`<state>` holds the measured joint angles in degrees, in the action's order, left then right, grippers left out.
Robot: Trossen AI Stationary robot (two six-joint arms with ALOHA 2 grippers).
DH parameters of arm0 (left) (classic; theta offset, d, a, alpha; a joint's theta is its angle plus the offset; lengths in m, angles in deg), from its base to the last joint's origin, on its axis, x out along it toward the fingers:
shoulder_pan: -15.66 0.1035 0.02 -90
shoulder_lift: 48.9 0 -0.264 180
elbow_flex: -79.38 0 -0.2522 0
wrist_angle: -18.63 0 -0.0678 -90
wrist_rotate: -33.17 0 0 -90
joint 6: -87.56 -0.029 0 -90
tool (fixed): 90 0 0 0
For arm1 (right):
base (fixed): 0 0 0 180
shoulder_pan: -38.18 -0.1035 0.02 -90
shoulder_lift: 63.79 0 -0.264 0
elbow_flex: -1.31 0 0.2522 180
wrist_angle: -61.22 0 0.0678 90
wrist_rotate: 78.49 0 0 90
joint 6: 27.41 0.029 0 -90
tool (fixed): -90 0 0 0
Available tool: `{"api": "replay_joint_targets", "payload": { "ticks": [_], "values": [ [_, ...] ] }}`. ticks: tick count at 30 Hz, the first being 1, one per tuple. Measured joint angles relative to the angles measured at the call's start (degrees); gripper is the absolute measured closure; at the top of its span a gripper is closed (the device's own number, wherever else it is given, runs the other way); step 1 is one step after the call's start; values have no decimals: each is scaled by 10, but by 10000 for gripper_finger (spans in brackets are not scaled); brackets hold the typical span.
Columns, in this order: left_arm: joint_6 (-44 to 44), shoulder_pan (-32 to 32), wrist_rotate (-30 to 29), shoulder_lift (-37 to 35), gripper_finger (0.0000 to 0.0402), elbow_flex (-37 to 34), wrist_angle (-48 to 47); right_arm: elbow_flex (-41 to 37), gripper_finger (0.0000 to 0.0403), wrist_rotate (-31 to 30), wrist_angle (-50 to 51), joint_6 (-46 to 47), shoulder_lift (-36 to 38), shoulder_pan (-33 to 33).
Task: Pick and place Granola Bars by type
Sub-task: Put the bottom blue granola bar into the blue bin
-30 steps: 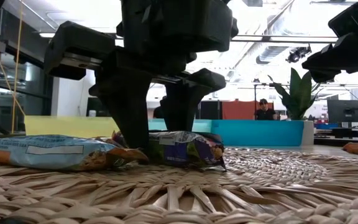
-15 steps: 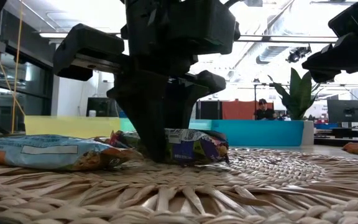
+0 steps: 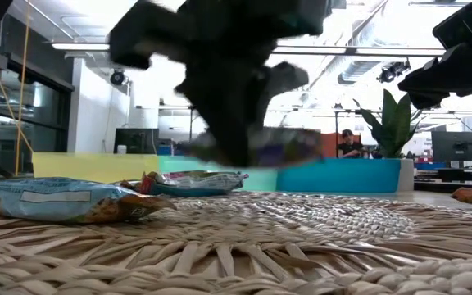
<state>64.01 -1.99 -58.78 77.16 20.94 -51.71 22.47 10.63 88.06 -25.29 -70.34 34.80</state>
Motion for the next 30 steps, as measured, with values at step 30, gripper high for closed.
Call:
{"api": "replay_joint_targets", "payload": {
  "ticks": [30],
  "values": [
    [239, 258, 696, -16, 360, 267, 145, 0, 402, 0, 0, 0, -2, 0]
  ]
}}
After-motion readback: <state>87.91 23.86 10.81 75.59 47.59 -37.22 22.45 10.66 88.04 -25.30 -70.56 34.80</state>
